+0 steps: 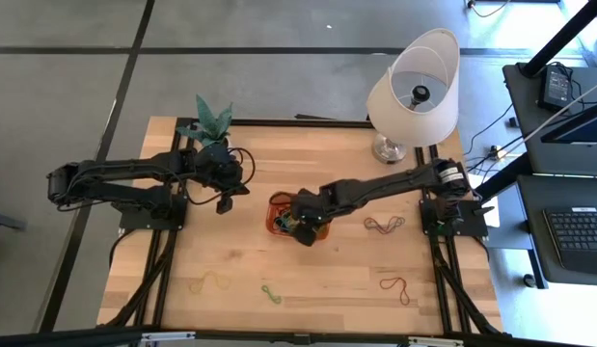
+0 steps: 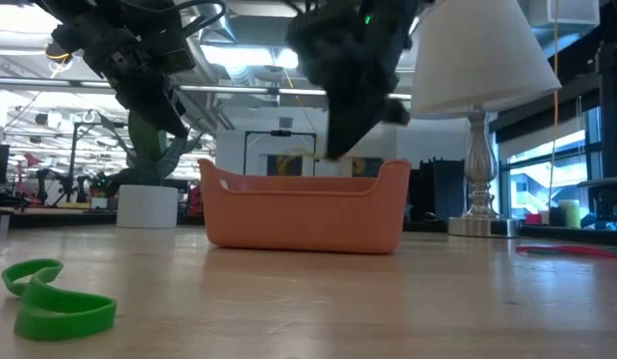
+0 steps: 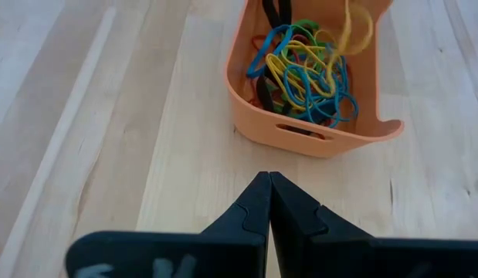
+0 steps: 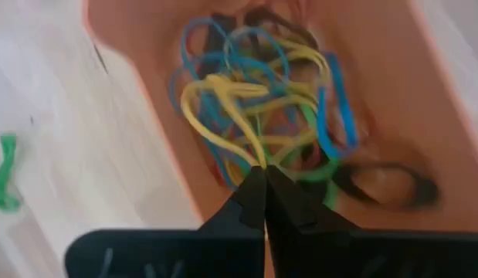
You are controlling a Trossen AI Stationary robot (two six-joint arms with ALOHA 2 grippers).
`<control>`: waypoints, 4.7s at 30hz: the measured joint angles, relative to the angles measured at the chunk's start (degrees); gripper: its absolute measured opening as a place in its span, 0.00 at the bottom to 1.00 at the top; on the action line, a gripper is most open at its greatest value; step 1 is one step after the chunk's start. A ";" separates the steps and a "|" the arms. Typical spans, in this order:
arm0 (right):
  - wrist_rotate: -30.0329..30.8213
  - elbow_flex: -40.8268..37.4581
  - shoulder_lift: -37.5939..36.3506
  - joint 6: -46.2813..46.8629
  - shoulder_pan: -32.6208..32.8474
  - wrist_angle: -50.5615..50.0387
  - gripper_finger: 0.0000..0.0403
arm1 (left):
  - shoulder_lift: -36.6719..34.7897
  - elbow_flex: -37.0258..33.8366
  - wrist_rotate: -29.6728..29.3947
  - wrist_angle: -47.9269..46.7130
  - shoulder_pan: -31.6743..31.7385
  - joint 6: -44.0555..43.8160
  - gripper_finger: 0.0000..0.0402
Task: Pick and place rubber bands into bin
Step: Put the yellow rubber band into the orange bin, then put the green rubber band into the orange bin
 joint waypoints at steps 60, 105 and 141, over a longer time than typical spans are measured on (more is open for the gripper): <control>14.01 -48.93 -51.24 22.26 14.72 5.67 0.02 | 11.66 18.93 -31.93 -7.86 -22.31 -2.11 0.01; 12.41 -59.10 -68.81 1.46 16.10 -1.29 0.01 | 65.81 50.71 -15.80 -21.49 -51.65 -13.31 0.37; 14.58 -59.07 -68.81 1.62 16.05 0.64 0.04 | 49.17 56.72 -26.92 -31.76 -28.20 -49.35 0.01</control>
